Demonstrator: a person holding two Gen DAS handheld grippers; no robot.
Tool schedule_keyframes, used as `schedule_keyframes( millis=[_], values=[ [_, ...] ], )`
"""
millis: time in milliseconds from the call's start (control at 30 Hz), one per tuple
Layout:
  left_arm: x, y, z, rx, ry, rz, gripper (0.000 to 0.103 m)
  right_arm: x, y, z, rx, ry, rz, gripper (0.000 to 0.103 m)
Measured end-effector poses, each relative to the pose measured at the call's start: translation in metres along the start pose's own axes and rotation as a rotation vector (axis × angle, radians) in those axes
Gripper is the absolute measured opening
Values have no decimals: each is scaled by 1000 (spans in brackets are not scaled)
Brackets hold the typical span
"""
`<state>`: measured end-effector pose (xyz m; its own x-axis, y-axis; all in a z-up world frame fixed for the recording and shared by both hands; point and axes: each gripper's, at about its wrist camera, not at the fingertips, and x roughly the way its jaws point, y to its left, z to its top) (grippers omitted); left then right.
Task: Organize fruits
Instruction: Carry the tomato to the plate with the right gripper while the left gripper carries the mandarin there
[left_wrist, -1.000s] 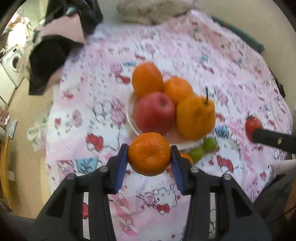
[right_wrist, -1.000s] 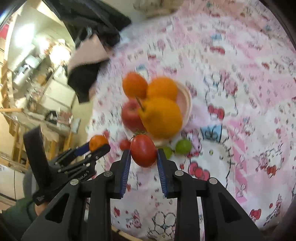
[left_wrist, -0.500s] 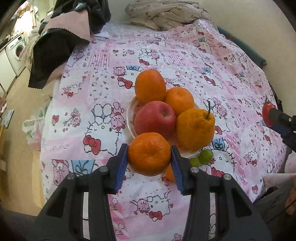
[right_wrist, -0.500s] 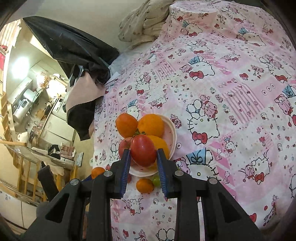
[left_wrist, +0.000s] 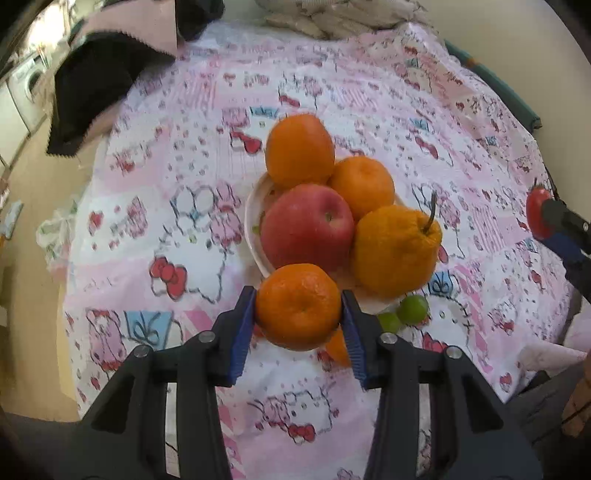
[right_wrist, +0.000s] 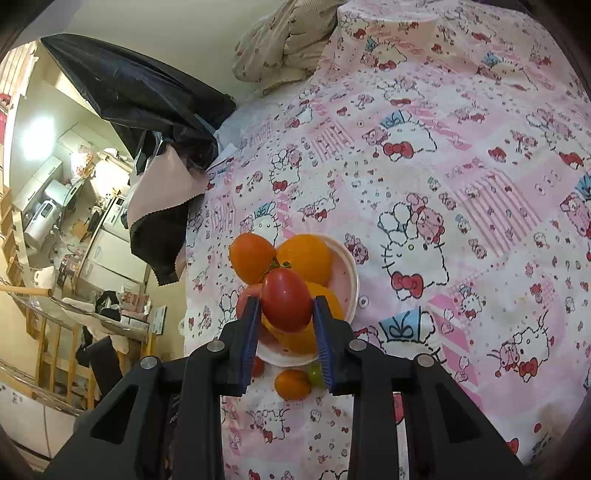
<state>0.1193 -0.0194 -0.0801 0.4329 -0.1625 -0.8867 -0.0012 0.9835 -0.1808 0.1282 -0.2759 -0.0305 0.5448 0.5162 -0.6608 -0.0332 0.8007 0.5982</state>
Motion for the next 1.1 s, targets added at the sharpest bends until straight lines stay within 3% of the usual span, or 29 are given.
schedule_keyframes(
  millis=[700, 933, 1100],
  values=[
    [5, 6, 0, -27, 37, -16, 41, 3, -4, 15, 37, 35, 48, 30],
    [7, 7, 11, -75, 50, -85, 41, 2, -7, 26, 52, 53, 66, 30],
    [12, 9, 25, -90, 45, -88, 41, 14, -13, 32, 94, 87, 69, 30]
  ],
)
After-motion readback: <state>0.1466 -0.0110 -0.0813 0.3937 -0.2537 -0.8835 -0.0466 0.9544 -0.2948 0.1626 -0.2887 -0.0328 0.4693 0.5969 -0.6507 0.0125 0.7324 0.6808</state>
